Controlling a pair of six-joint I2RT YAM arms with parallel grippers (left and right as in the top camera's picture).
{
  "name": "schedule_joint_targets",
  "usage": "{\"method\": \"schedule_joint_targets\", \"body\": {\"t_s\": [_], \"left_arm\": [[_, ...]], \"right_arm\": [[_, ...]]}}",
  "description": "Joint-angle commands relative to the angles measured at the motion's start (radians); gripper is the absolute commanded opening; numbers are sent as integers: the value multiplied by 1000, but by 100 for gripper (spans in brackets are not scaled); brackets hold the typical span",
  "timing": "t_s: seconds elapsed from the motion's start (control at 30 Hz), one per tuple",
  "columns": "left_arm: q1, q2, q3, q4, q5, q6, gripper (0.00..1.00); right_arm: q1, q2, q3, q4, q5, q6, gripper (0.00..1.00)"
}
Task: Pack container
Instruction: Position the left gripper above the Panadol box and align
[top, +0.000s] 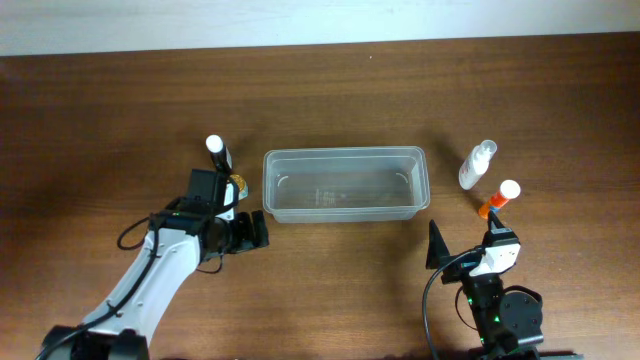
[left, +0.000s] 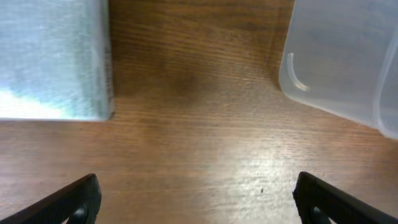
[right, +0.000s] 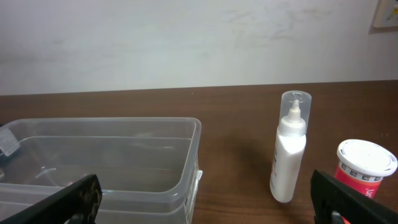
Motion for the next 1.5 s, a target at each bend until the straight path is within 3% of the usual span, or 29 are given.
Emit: {"method": "schedule_joint_targets", "body": {"t_s": [0.0, 0.23, 0.53, 1.47], "left_arm": [[-3, -72, 55, -52, -63, 11, 100], [-3, -159, 200, -224, -198, 5, 100], [-3, -161, 226, -225, -441, 5, 100], [-3, -161, 225, -142, -441, 5, 100]], "right_arm": [[-8, -8, -5, -6, -1, -8, 98], [-8, -8, -5, -6, -2, -8, 98], [-8, -8, -5, -6, -2, -8, 98], [-8, -8, -5, -6, -2, -8, 98]]}}
